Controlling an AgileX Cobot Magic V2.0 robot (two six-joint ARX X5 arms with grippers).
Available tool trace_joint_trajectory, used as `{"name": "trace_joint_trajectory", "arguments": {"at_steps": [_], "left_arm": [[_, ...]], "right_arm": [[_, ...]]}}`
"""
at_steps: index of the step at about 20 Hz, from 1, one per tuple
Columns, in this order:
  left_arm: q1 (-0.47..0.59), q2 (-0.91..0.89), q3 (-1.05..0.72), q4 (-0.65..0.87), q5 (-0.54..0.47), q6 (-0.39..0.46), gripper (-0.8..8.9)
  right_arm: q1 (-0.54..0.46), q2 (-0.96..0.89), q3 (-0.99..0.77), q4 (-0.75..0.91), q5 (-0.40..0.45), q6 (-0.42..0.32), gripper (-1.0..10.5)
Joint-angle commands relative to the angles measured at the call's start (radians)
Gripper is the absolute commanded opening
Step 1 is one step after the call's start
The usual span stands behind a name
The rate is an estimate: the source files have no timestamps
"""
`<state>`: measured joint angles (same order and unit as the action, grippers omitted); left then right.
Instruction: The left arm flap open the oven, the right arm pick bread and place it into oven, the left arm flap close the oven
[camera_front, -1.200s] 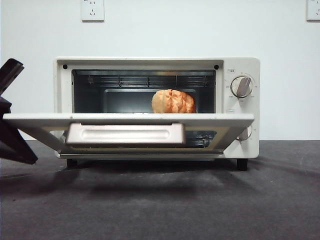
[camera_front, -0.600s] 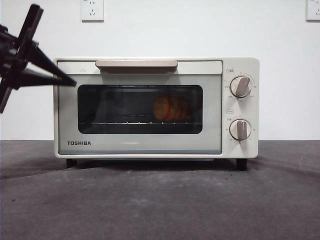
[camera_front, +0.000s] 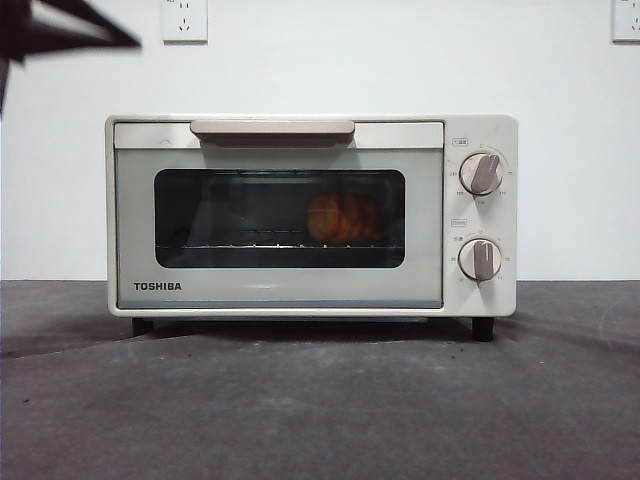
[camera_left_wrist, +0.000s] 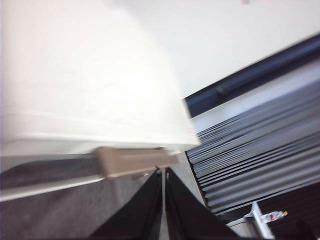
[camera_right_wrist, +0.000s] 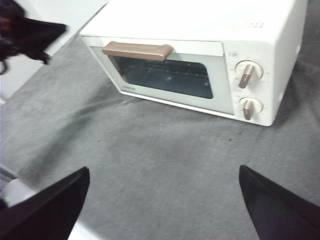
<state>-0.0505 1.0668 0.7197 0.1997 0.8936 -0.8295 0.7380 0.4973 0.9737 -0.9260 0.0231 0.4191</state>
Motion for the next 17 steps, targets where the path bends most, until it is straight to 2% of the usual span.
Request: {"name": "trace_joint_trajectory", "arguments": {"at_steps": [1,10,13,17], "left_arm": [[-0.002,-0.09,0.011,-0.035,0.025,0.105,0.16],[-0.002,-0.409,0.011,-0.348,0.013,0.421,0.15],[-0.002,-0.499,0.011,-0.454,-0.051,0.536,0.15],[-0.002,-0.588,0.011,-0.584,-0.15,0.626,0.15]], "right_arm": [[0.006,0.004,0.021,0.013,0.01,-0.041,4.8],[0.006,0.004,0.021,0.014,0.007,-0.15,4.8],[0.006,0.004,0.021,0.022,0.004,-0.178,4.8],[0.006,0.004,0.021,0.065,0.003,-0.2,4.7]]}}
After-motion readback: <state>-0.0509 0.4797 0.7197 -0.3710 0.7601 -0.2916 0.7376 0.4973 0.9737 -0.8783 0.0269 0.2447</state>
